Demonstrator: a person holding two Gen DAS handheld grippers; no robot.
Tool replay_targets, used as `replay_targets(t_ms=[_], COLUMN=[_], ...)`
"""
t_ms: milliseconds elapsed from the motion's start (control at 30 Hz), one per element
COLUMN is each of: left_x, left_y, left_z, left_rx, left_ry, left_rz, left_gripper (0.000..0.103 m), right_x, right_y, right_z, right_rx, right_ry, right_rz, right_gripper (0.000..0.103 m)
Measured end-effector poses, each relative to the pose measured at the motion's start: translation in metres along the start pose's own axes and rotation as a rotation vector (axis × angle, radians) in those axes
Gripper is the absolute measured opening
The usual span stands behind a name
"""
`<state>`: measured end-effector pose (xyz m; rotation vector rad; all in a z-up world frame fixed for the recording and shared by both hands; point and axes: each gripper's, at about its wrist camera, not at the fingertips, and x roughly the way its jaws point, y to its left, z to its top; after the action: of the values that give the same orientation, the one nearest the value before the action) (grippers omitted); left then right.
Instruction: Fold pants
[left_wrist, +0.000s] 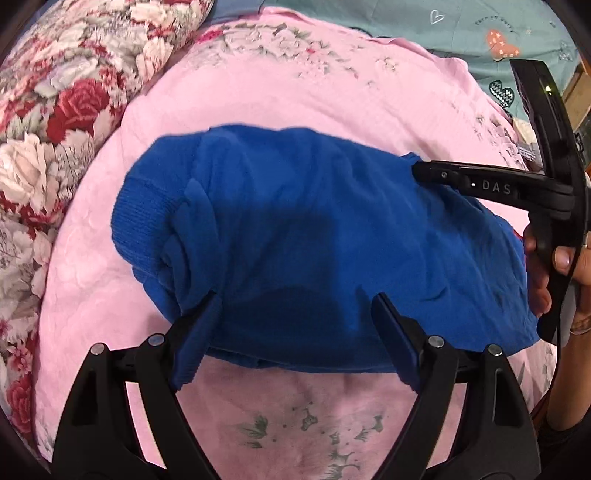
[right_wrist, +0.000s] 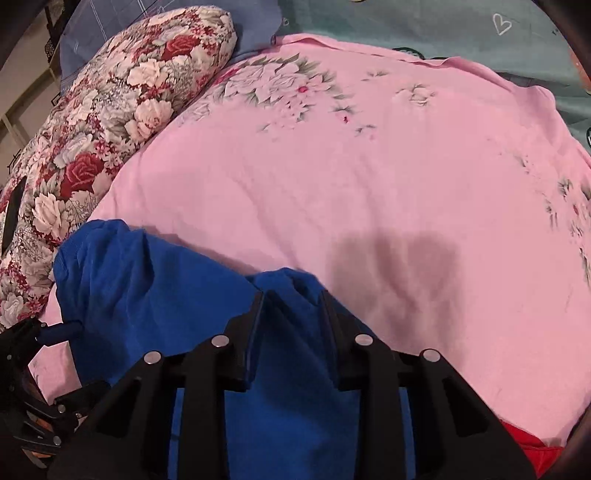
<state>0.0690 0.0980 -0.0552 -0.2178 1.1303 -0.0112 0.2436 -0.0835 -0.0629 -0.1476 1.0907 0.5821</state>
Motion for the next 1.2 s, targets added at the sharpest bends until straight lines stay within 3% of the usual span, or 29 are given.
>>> replay_targets(t_ms=[67,133,367,633,667,767,933,1000,1167,1200], left_x=[0.002,0.004,0.005,0.005,0.005,0.005,0.005,0.005,0.005,0.005], left_y=[0.002,0.003,0.007,0.006,0.007,0.009,0.007,0.007,0.006,0.006], left_z=[0.0,0.0,-0.001,0.001,0.002,0.001,0.002,0.0,-0.002,-0.001], left_rx=[-0.007,-0.007,-0.015,-0.012,-0.018,-0.021,-0.015,-0.015,-0.012,-0.012], left_ry=[0.003,0.007,0.015,0.017,0.017,0.018,0.011,0.01,0.01,0.009], left_rz=[-0.009,-0.012,-0.032,-0.042,-0.048,-0.051,-0.042,-0.04,-0.037,-0.041], left_gripper=[0.084,0.084,0.084,0.084,0.084,0.084,0.084,0.084,0.084,0.084], right_x=[0.011,0.017,0.009,0.018,0.016,0.013,0.013,0.017,0.028,0.027], right_y=[0.005,0.004,-0.013,-0.014,-0.015,-0.018,-0.021,-0.015,0.01,0.008], right_z=[-0.002,0.0,0.009,0.018,0.018,0.016,0.014,0.014,0.013,0.013], right_rx=[-0.016,-0.011,0.038,0.026,0.031,0.031,0.058,0.035,-0.095,-0.095], right_ry=[0.044,0.063,0.054,0.065,0.059,0.052,0.055,0.069,0.078,0.073], right_rz=[0.018,-0.018,0.043,0.029,0.033,0.01,0.045,0.048,-0.036,-0.038], right_gripper=[0.023,0.015,0.016,0.016,0.019,0.043,0.043,0.04,0.037,0.022])
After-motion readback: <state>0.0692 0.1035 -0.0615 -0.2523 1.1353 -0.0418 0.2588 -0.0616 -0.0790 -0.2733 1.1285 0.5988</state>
